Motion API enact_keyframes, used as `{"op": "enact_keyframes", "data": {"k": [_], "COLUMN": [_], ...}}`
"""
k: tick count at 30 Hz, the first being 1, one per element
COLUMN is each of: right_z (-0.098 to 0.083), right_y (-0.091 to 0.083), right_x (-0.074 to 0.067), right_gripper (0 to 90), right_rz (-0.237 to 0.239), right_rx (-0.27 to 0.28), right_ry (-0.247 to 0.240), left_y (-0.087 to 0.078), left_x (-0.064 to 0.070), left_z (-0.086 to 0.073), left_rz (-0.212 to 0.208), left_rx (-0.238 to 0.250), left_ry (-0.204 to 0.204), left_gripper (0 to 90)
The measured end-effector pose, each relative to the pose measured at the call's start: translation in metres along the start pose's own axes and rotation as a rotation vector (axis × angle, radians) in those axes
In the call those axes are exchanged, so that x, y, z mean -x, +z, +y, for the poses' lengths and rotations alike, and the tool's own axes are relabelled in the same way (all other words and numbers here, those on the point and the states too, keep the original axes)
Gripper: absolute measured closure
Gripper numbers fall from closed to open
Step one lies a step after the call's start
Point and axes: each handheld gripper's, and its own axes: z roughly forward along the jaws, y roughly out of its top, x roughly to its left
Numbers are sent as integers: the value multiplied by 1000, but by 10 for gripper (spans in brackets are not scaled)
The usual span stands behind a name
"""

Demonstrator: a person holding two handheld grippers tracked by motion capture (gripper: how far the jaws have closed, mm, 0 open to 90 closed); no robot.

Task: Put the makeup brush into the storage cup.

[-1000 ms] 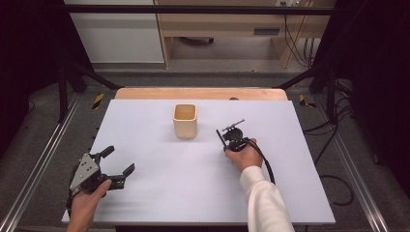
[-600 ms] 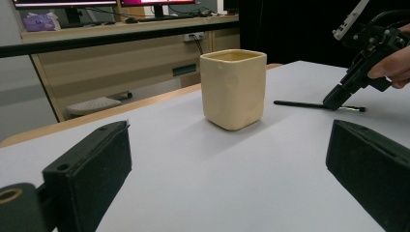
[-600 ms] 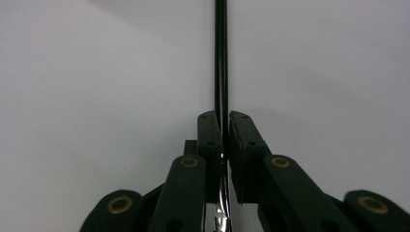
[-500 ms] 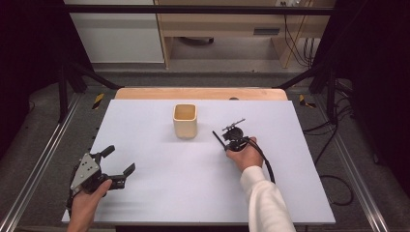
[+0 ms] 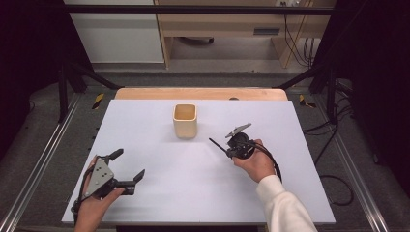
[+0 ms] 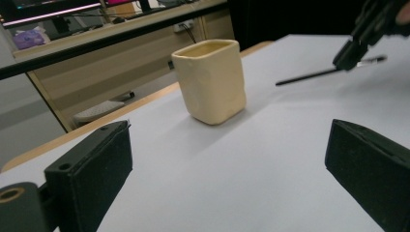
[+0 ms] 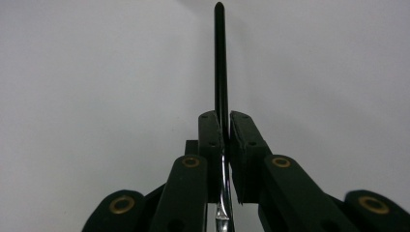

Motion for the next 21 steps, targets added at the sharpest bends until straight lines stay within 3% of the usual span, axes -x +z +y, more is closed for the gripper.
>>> {"op": "enact_keyframes", "data": {"k": [8,15,21], "right_z": [-7,-9,-9], "right_y": [-7,-10,-15], "right_x": [6,7,8], "right_gripper": [838,839,838], "right_rz": [58,117,116], "right_rx": [25,11,1], "right_ry": [-47,-112,-147], "left_y": [27,46,59], "left_x": [29,44,52], "left_z": [22,31,44], "left_rz": [-66,-117,-146], "left_rx": [-36,-67,-92], "left_ry": [118,166,217], "left_gripper": [24,25,25]}}
